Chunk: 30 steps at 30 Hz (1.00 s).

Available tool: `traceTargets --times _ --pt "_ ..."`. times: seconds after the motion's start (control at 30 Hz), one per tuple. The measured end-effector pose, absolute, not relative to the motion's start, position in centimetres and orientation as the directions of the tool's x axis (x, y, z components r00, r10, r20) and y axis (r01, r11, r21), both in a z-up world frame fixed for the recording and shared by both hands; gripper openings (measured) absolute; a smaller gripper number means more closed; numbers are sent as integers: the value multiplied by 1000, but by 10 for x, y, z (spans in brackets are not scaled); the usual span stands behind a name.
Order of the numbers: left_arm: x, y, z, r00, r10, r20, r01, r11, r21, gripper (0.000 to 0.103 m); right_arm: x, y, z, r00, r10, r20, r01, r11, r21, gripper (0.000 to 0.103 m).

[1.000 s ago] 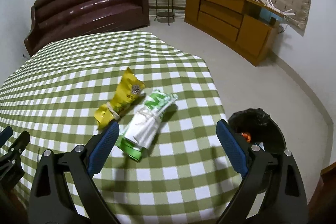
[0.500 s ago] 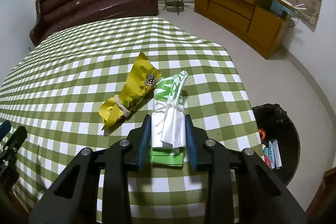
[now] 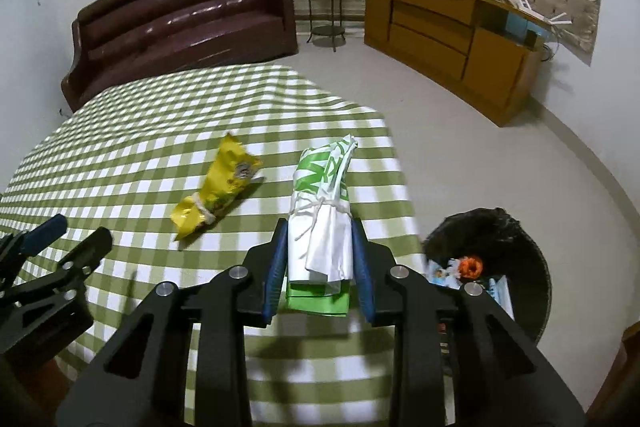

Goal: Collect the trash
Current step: 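Grasp the green-white bag with the right tool while the left tool grasps the yellow bag, then carry the yellow bag and green-white bag with both tools over the bin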

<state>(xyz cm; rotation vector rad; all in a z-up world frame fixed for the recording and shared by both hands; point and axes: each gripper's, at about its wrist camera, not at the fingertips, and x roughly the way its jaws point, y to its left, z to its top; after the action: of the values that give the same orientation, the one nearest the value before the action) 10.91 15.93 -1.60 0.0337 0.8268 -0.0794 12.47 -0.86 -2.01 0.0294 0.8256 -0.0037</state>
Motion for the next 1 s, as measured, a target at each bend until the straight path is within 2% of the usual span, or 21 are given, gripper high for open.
traceTargets --times 0.47,0.63,0.8,0.9,1.0 --pt "148 91 -27 652 -76 -754 172 984 50 71 105 -103 -19 677 -44 -735 120 991 51 30" --pt "156 78 -36 630 -73 -773 193 979 65 61 106 -121 -26 667 -46 -743 141 988 66 30" --pt "158 73 -39 614 -95 -783 223 973 57 36 106 -128 -33 659 -37 -751 149 985 82 30" --pt "157 68 -39 619 -100 -779 242 968 68 26 107 -131 -36 656 -33 -754 150 985 88 30" --pt "156 65 -39 621 -100 -777 250 965 75 25 108 -131 -37 654 -30 -756 148 985 89 30"
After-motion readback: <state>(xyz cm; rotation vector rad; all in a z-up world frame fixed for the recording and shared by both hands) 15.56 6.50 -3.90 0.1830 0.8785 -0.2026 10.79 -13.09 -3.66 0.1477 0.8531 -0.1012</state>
